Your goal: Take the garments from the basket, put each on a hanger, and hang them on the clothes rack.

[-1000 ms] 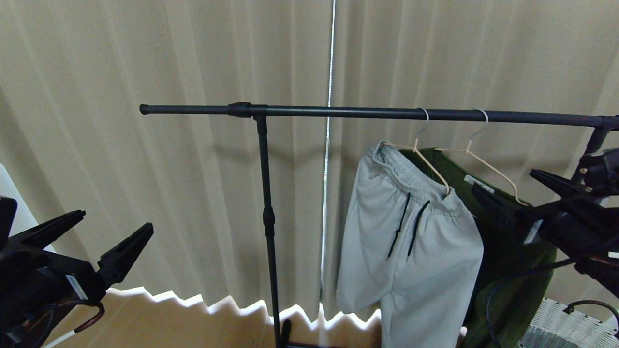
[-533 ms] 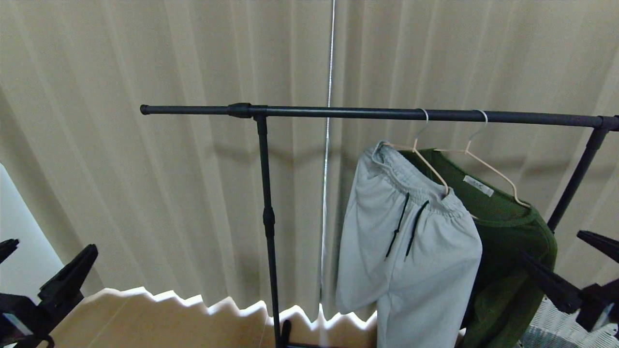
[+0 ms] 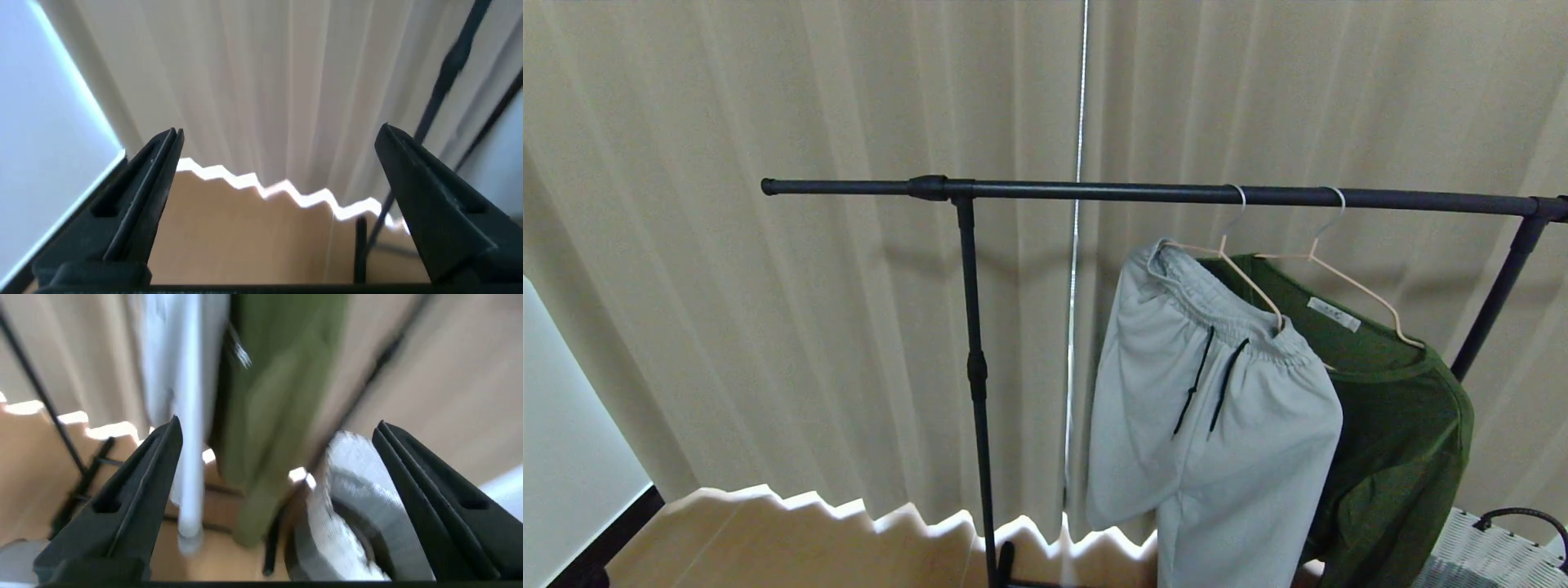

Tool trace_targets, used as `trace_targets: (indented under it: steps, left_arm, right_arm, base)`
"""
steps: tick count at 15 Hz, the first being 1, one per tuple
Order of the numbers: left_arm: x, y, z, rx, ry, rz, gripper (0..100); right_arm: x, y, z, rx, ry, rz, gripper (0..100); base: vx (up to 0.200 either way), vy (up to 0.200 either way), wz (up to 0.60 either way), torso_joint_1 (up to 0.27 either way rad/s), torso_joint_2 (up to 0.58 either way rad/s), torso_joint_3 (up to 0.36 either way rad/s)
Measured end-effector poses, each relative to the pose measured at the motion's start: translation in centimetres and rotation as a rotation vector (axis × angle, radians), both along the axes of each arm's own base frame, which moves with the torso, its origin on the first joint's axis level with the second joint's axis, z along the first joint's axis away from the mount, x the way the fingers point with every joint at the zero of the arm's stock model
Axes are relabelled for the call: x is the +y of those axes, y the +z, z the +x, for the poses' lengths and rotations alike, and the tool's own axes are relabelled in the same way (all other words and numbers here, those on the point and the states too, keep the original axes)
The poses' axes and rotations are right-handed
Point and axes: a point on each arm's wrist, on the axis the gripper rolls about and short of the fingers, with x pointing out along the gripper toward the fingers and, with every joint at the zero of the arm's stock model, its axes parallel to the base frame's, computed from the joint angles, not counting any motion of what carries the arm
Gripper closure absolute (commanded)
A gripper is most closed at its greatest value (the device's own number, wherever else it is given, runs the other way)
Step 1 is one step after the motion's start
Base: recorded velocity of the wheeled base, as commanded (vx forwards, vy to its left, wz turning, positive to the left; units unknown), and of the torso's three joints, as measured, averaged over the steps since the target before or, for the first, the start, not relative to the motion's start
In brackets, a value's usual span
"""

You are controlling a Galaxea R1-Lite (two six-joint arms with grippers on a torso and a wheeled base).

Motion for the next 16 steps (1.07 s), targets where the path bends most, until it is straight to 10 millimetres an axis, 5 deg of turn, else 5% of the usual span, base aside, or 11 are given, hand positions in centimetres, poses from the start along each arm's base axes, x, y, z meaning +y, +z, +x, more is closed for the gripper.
trace_targets:
  steps: [3,7,16]
  left_arm:
    - [-0.2,-2.0,-2.5,-0.024,0.022,-0.04,0]
    - [-0.3,-3.2,-3.2,-0.083,0.022,-0.083,0]
    - [-0.6,-3.4,-3.3,-0.091,-0.159,-0.093,0]
  right_arm:
    - [-0.2,-1.3,-2.5,-0.03,-0.066,0.002,0]
    - [-0.2,-2.7,-4.7,-0.101,-0.113,0.044,0]
    - [-0.2,-2.9,-5.1,-0.157,-0.114,0.101,0]
  base:
    - [0.0,0.0,0.0,0.0,0.0,0.0]
    - [0.0,0.0,0.0,0.0,0.0,0.0]
    - [0.0,0.0,0.0,0.0,0.0,0.0]
